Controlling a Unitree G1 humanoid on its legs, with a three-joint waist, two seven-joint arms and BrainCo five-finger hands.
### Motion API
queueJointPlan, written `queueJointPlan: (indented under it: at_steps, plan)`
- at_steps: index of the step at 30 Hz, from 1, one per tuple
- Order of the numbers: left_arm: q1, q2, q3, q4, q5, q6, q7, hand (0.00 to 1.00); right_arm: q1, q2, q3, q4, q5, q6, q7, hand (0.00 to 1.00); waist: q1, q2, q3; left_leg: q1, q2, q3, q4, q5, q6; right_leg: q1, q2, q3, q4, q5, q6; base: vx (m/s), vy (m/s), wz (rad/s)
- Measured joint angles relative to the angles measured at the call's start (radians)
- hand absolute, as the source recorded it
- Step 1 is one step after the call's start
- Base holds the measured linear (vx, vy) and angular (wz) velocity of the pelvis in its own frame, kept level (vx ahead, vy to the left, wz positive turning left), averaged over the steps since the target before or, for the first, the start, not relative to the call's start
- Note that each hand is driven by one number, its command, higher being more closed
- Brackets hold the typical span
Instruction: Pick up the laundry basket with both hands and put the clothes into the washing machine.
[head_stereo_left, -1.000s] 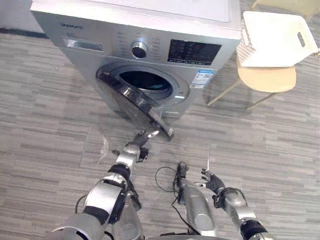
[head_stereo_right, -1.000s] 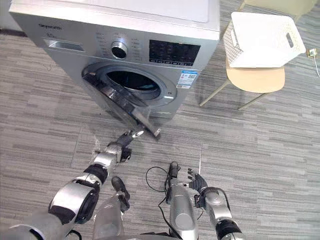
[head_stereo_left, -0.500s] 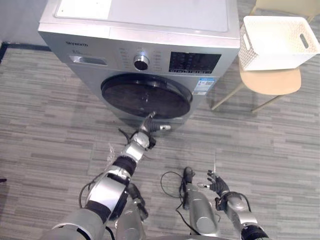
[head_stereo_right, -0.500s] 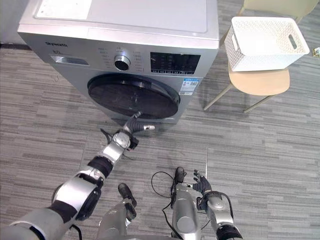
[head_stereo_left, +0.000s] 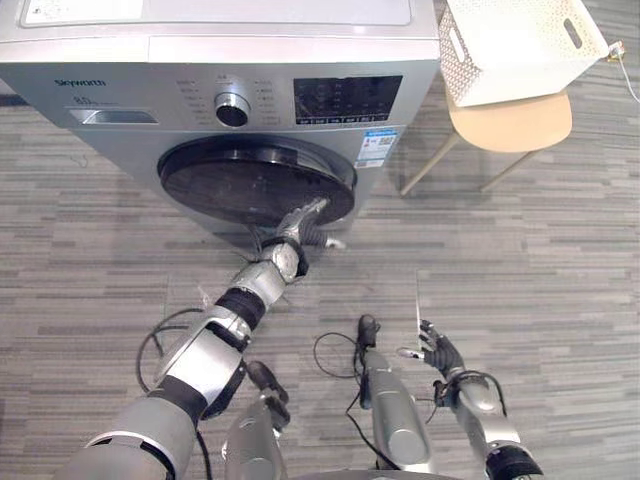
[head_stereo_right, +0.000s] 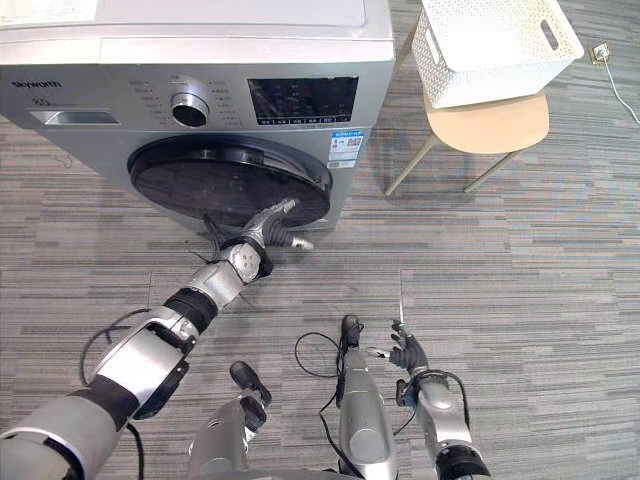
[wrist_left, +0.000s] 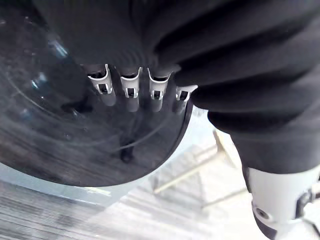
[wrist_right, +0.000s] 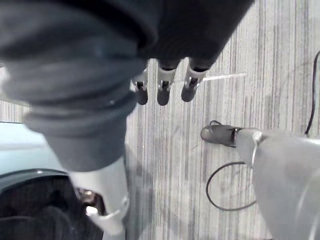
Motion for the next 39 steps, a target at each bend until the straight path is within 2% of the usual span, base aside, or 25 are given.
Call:
queueJointPlan:
  at_steps: [1,4,6,9,11,13,16,19,21,26,27,30,32,35,36,39]
  plan:
    - [-0.004,0.015,-0.003,0.017,0.026,-0.005,-0.006,0.0,-0.007,-0.004,-0.004,-0.002,0.003,0.0,-0.004,0.0,0.0,-0.004,0.006,-0.012,0.006,0.0,0.016,-0.007,0.0,-0.006,0.004,0.006,0.0,0.004,0.006,-0.07,-0.016,-0.13]
    - [-0.015,0.135,-0.003,0.062,0.122,0.002,-0.028,0.0,-0.025,-0.009,-0.008,-0.076,0.043,-0.02,-0.01,0.0,0.002,-0.038,0.045,-0.068,0.062,0.017,0.136,-0.061,-0.001,-0.039,0.031,0.049,-0.004,0.009,0.012,-0.11,-0.048,-0.36]
    - [-0.048,0.2,-0.002,0.065,0.152,0.017,-0.033,0.0,-0.024,-0.01,-0.008,-0.139,0.071,-0.04,-0.008,0.0,0.007,-0.043,0.07,-0.117,0.104,0.027,0.216,-0.104,-0.004,-0.064,0.051,0.075,-0.021,0.019,0.026,-0.12,-0.054,-0.41]
    - [-0.138,0.251,0.003,0.061,0.178,0.021,-0.044,0.0,-0.016,-0.01,-0.008,-0.169,0.094,-0.045,-0.007,0.0,0.005,-0.048,0.098,-0.17,0.145,0.033,0.289,-0.141,0.002,-0.084,0.064,0.088,-0.058,0.045,0.031,-0.1,-0.045,-0.29]
    - [-0.197,0.273,0.013,0.048,0.189,0.017,-0.042,0.0,0.008,-0.011,-0.009,-0.182,0.109,-0.048,-0.008,0.0,0.004,-0.049,0.098,-0.212,0.156,0.035,0.312,-0.153,0.002,-0.117,0.066,0.095,-0.067,0.053,0.034,-0.07,-0.047,-0.15]
    - [-0.241,0.312,0.066,0.006,0.201,0.017,-0.039,0.0,0.028,-0.009,-0.011,-0.182,0.12,-0.049,-0.008,0.0,0.0,-0.056,0.112,-0.242,0.165,0.035,0.327,-0.152,0.008,-0.136,0.067,0.098,-0.085,0.073,0.025,-0.01,-0.043,-0.09]
    - [-0.263,0.325,0.125,-0.027,0.219,0.033,-0.015,0.0,0.048,-0.004,-0.016,-0.185,0.122,-0.075,-0.009,0.0,-0.012,-0.06,0.125,-0.281,0.166,0.022,0.326,-0.149,0.009,-0.163,0.07,0.089,-0.095,0.085,0.017,0.03,-0.062,0.05]
    - [-0.286,0.325,0.128,-0.028,0.216,0.042,0.0,0.0,0.048,0.004,-0.011,-0.195,0.129,-0.088,-0.01,0.0,-0.014,-0.062,0.156,-0.292,0.158,0.014,0.324,-0.147,0.01,-0.165,0.07,0.083,-0.095,0.087,0.014,0.03,-0.06,0.1]
    - [-0.291,0.325,0.151,-0.027,0.213,0.059,0.007,0.0,0.047,0.027,0.002,-0.203,0.13,-0.104,-0.01,0.0,-0.016,-0.074,0.166,-0.296,0.148,0.019,0.319,-0.145,0.011,-0.176,0.069,0.085,-0.095,0.087,0.014,0.02,-0.072,0.01]
    - [-0.306,0.287,0.151,-0.022,0.128,0.105,0.025,0.0,0.041,0.037,0.033,-0.204,0.131,-0.105,-0.011,0.0,-0.018,-0.077,0.168,-0.296,0.13,0.022,0.309,-0.139,0.018,-0.18,0.058,0.101,-0.097,0.092,0.009,0.01,-0.043,0.04]
    - [-0.308,0.279,0.151,-0.017,0.089,0.113,0.049,0.0,0.038,0.037,0.037,-0.211,0.136,-0.105,-0.011,0.0,-0.019,-0.077,0.168,-0.296,0.127,0.024,0.309,-0.139,0.018,-0.18,0.056,0.103,-0.104,0.092,0.009,-0.01,-0.051,-0.02]
    - [-0.308,0.276,0.16,-0.016,-0.002,0.122,0.092,0.0,0.017,0.037,0.04,-0.208,0.16,-0.104,-0.012,0.0,-0.021,-0.086,0.173,-0.295,0.125,0.036,0.311,-0.14,0.018,-0.18,0.053,0.11,-0.119,0.091,0.007,-0.02,-0.064,-0.08]
    - [-0.308,0.276,0.164,-0.014,-0.024,0.122,0.104,0.0,0.011,0.036,0.04,-0.211,0.16,-0.105,-0.012,0.0,-0.022,-0.091,0.175,-0.294,0.126,0.037,0.312,-0.14,0.018,-0.181,0.053,0.117,-0.119,0.091,0.006,-0.03,-0.071,-0.05]
    - [-0.297,0.276,0.218,-0.011,-0.03,0.112,0.104,0.0,0.011,0.035,0.045,-0.21,0.159,-0.104,-0.011,0.0,-0.021,-0.098,0.178,-0.289,0.126,0.042,0.313,-0.14,0.019,-0.18,0.053,0.119,-0.119,0.094,0.003,-0.02,-0.07,-0.06]
    - [-0.27,0.276,0.302,-0.011,-0.047,0.103,0.106,0.0,0.012,0.035,0.045,-0.207,0.159,-0.103,-0.011,0.0,-0.024,-0.098,0.178,-0.285,0.127,0.042,0.316,-0.14,0.019,-0.177,0.054,0.118,-0.119,0.096,0.001,-0.01,-0.067,-0.06]
    - [-0.2,0.283,0.452,-0.017,-0.096,0.09,0.132,0.0,0.013,0.037,0.045,-0.177,0.157,-0.098,-0.012,0.0,-0.024,-0.098,0.178,-0.26,0.13,0.031,0.313,-0.14,0.019,-0.152,0.059,0.105,-0.119,0.108,-0.002,0.01,-0.067,-0.04]
